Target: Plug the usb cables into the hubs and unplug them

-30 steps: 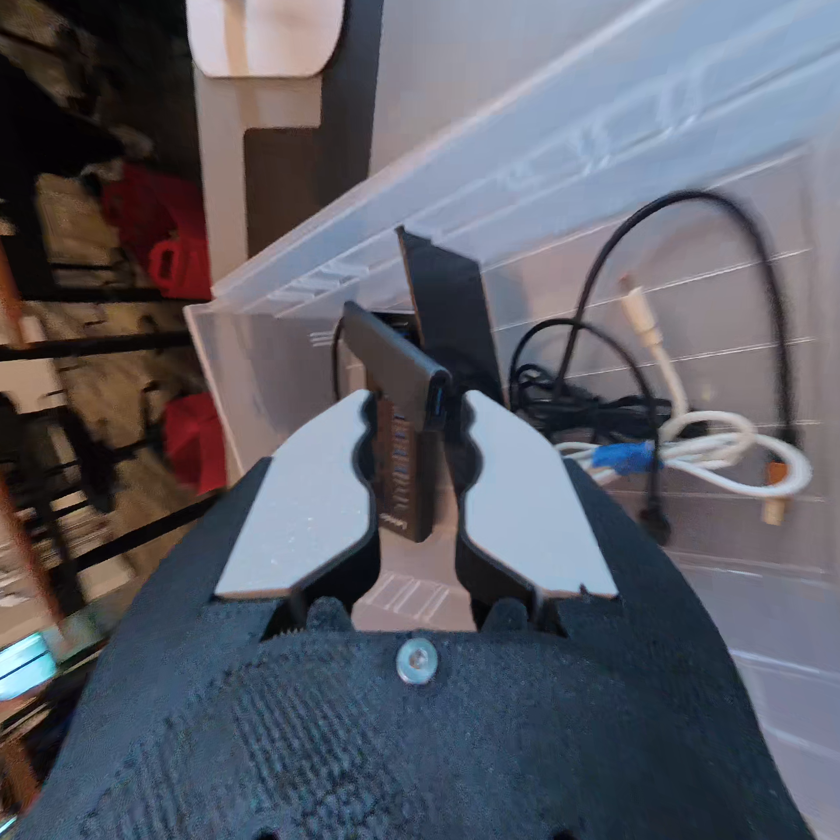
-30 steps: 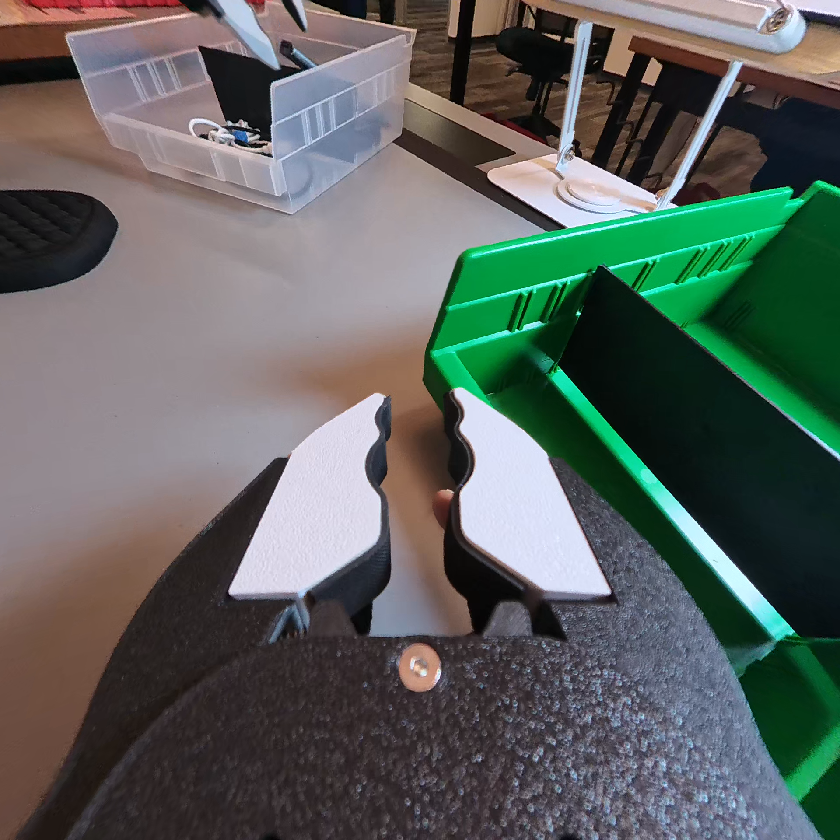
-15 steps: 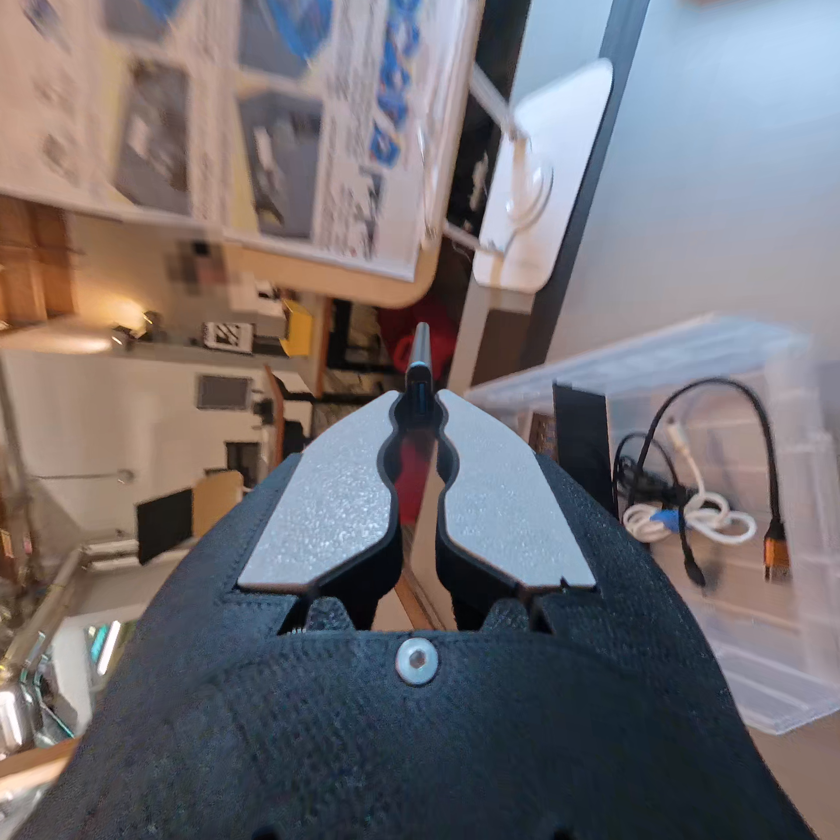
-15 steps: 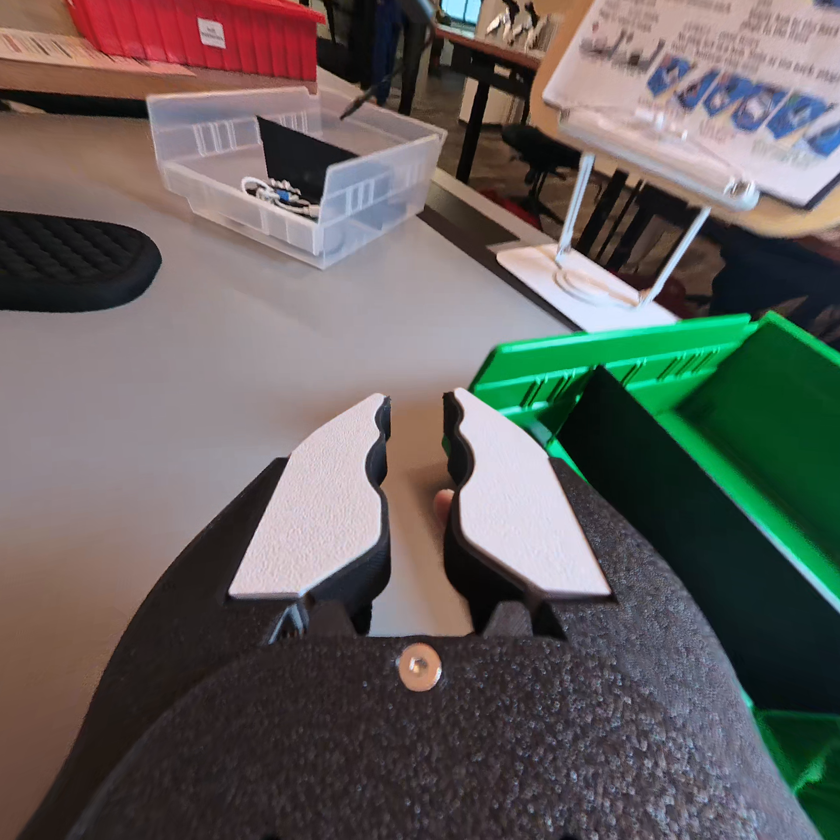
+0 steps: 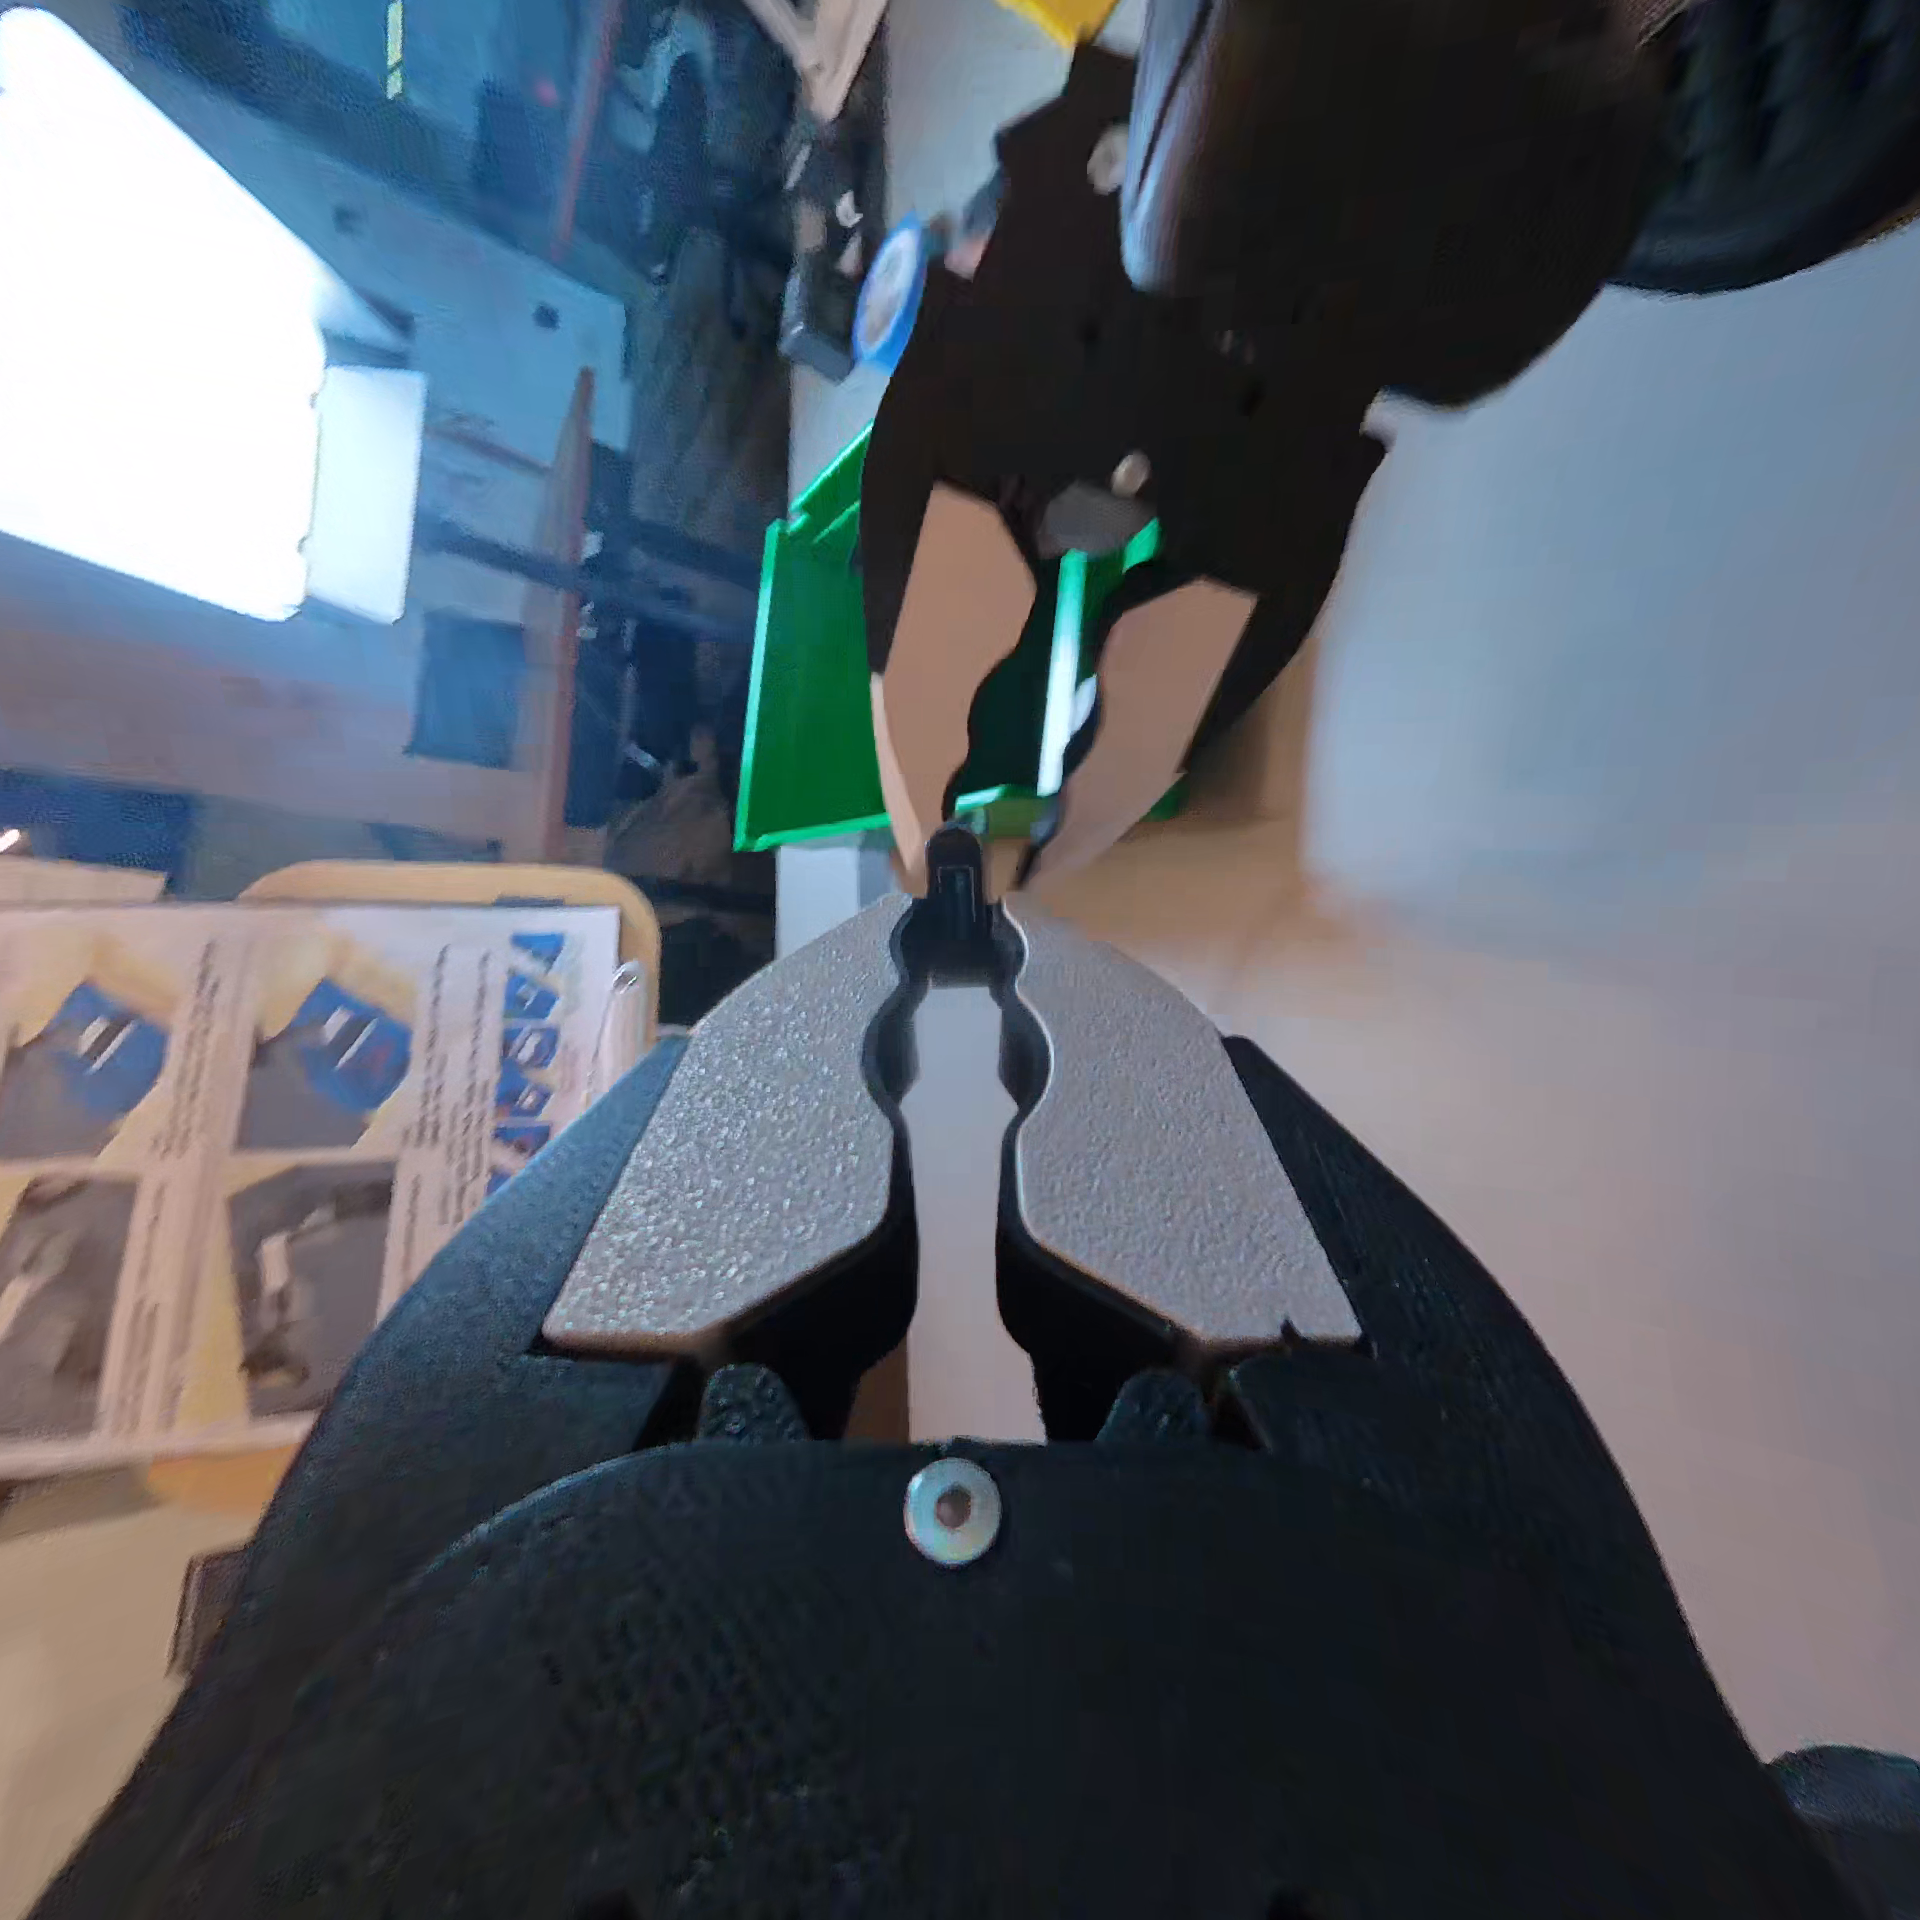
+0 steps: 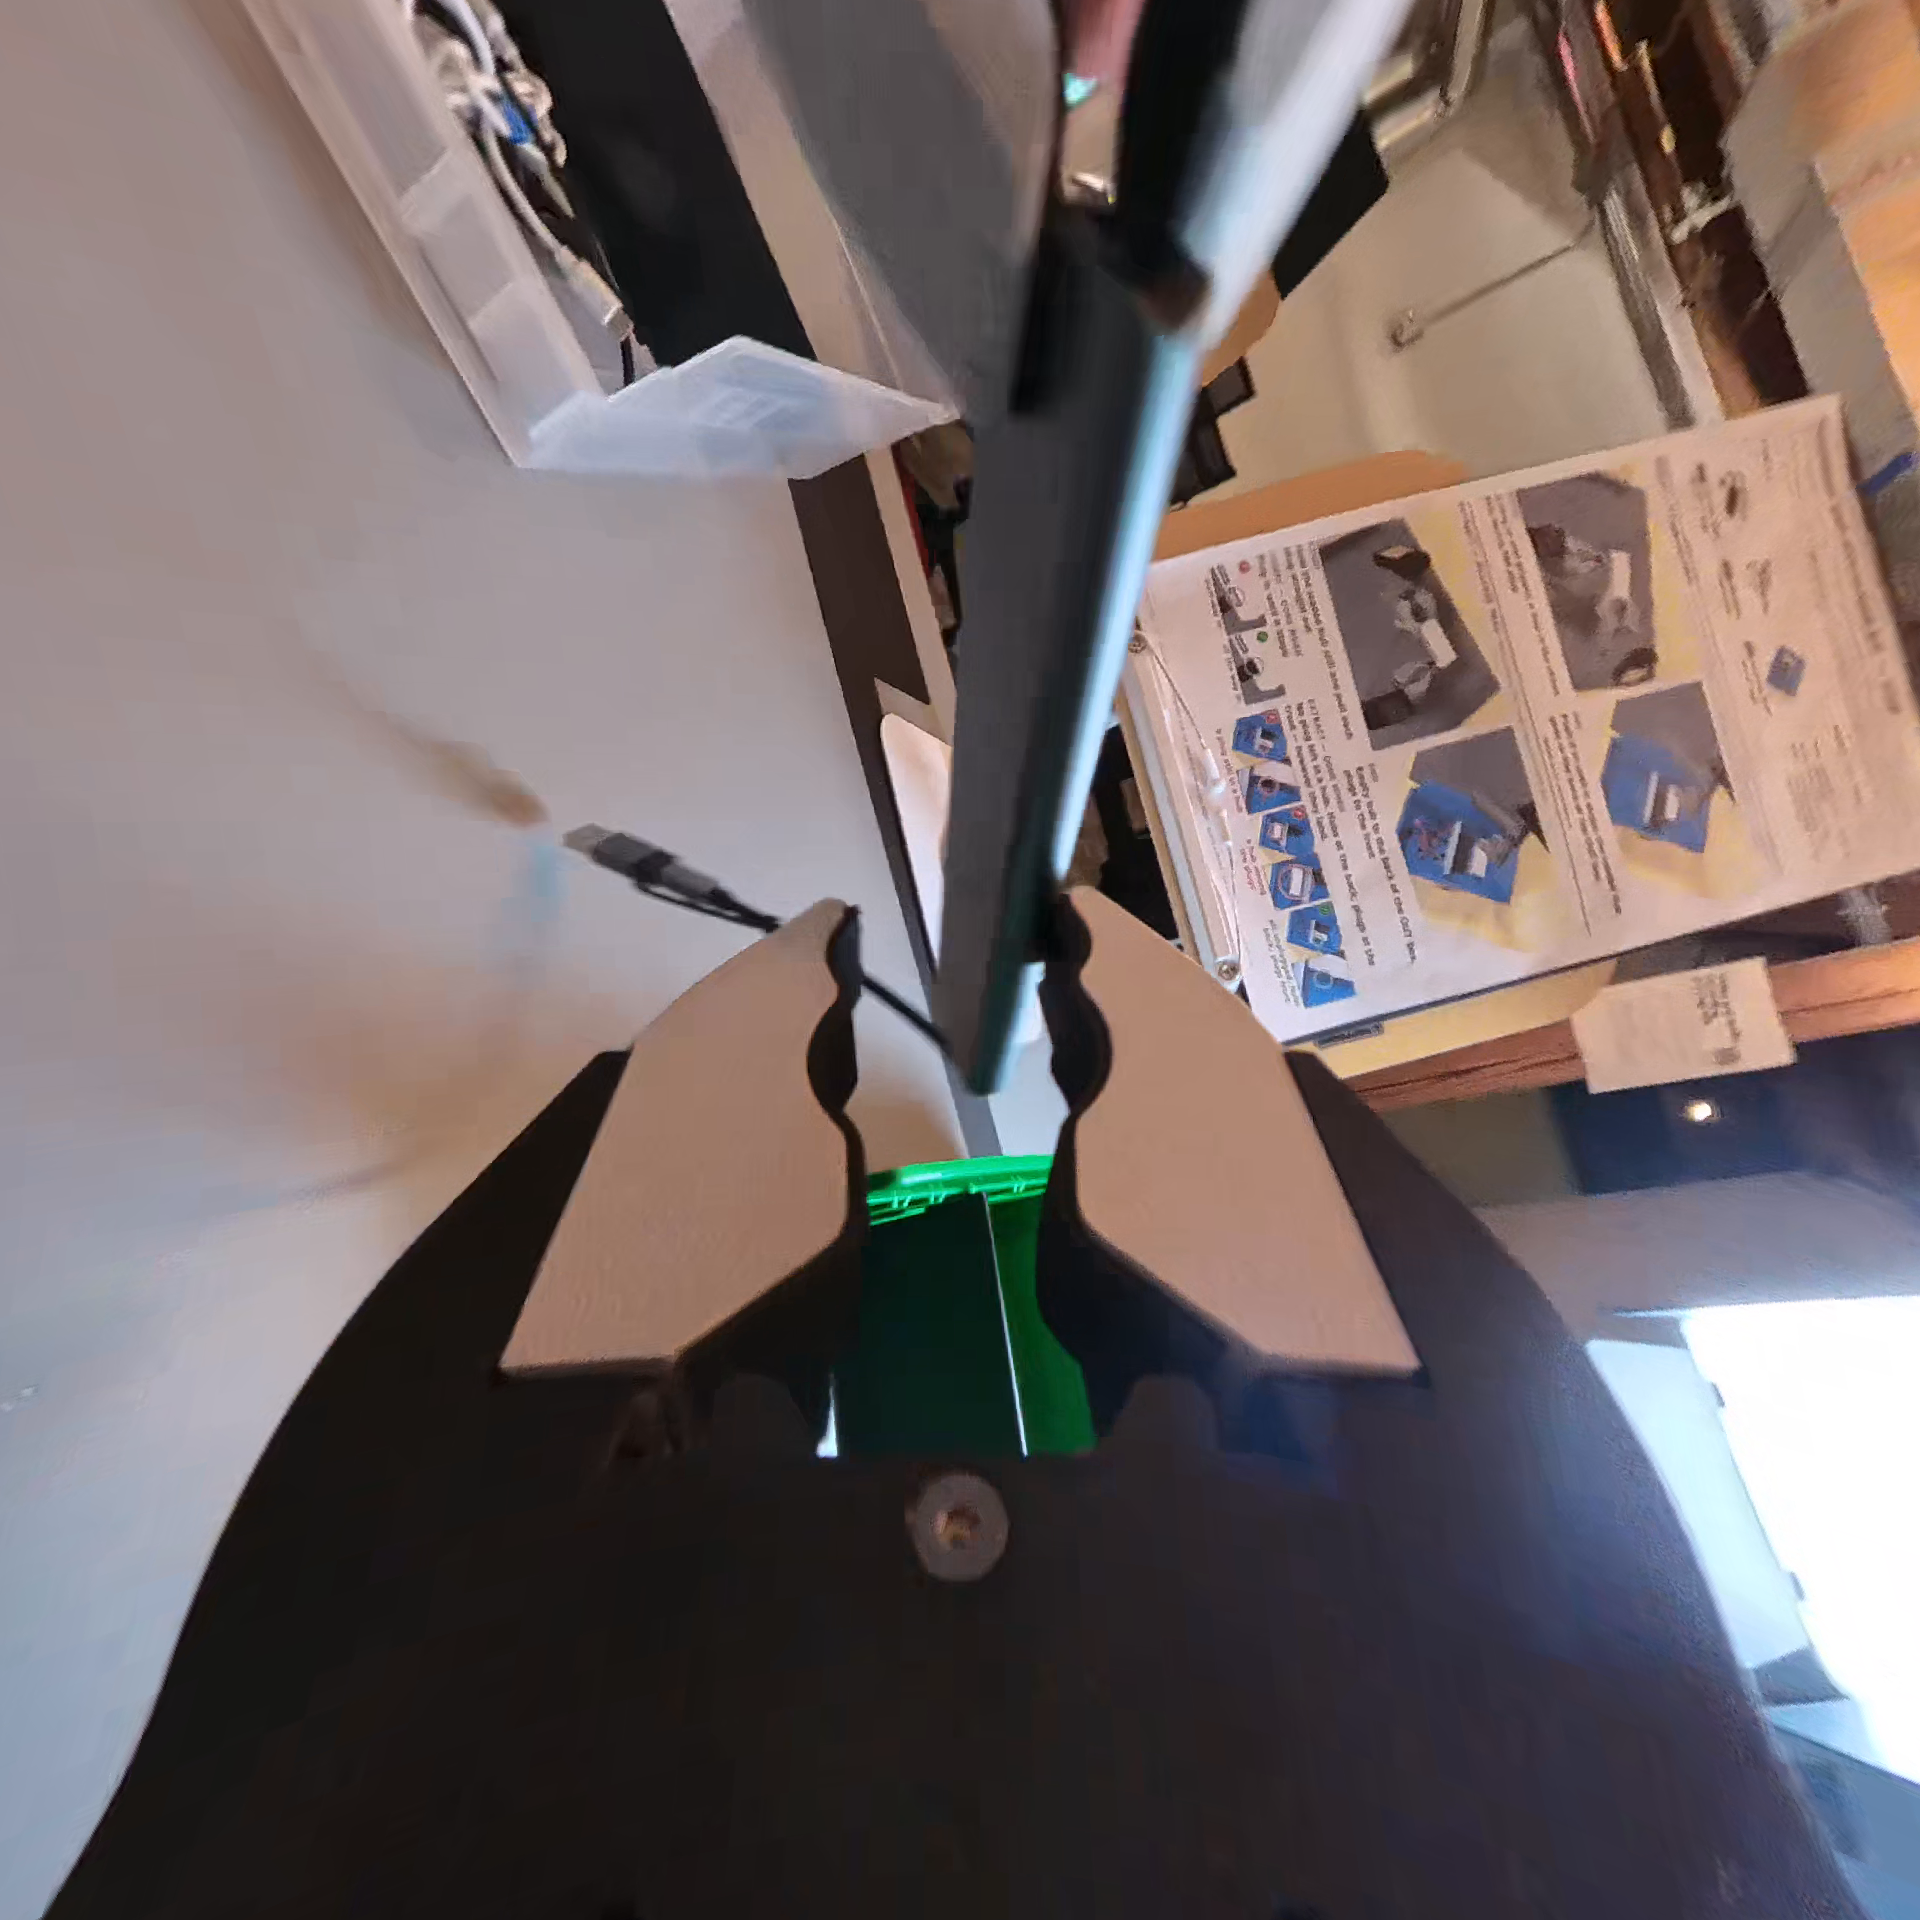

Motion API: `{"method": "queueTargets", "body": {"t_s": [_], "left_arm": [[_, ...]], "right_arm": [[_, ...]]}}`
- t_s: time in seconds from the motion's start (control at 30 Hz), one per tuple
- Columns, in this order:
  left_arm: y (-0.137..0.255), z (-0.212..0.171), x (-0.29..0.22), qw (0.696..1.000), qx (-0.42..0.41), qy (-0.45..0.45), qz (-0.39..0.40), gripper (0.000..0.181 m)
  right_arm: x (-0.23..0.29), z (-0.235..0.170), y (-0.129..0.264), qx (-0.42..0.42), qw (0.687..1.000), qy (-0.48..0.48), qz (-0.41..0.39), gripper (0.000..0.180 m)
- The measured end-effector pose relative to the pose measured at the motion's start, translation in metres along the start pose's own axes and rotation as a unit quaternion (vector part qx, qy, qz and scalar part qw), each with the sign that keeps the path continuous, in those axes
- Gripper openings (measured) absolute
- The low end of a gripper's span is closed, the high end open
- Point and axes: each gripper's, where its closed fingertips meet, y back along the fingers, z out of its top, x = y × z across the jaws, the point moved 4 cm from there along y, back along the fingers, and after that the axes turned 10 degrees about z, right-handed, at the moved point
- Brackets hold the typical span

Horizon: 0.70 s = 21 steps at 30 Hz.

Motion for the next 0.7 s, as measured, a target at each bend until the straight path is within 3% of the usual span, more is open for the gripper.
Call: {"method": "queueTargets", "body": {"t_s": [0.03,0.13,0.27,0.33,0.5,0.6,0.7], "left_arm": [[-0.003,0.006,-0.007,1.0,-0.016,0.002,-0.018,0.011],[-0.003,0.025,-0.016,0.99,-0.115,0.063,-0.056,0.012],[0.004,0.027,-0.009,0.949,-0.219,0.207,-0.088,0.027],[0.0,0.01,-0.016,0.94,-0.213,0.236,-0.123,0.036],[-0.016,-0.034,-0.036,0.932,-0.188,0.271,-0.149,0.031],[-0.025,-0.04,-0.047,0.925,-0.177,0.294,-0.163,0.03],[-0.031,-0.033,-0.065,0.942,-0.161,0.242,-0.169,0.028]], "right_arm": [[0.004,-0.002,-0.001,-0.004,1.0,0.011,-0.008,0.02],[0.015,-0.001,0.004,-0.076,0.996,-0.042,0.035,0.014],[0.017,0.004,0.022,-0.225,0.951,-0.188,0.1,0.011],[0.014,0.008,0.033,-0.295,0.915,-0.247,0.122,0.011],[0.01,0.017,0.048,-0.381,0.859,-0.295,0.171,0.011],[0.02,0.021,0.047,-0.384,0.861,-0.276,0.189,0.011],[0.034,0.025,0.042,-0.38,0.864,-0.259,0.204,0.011]]}}
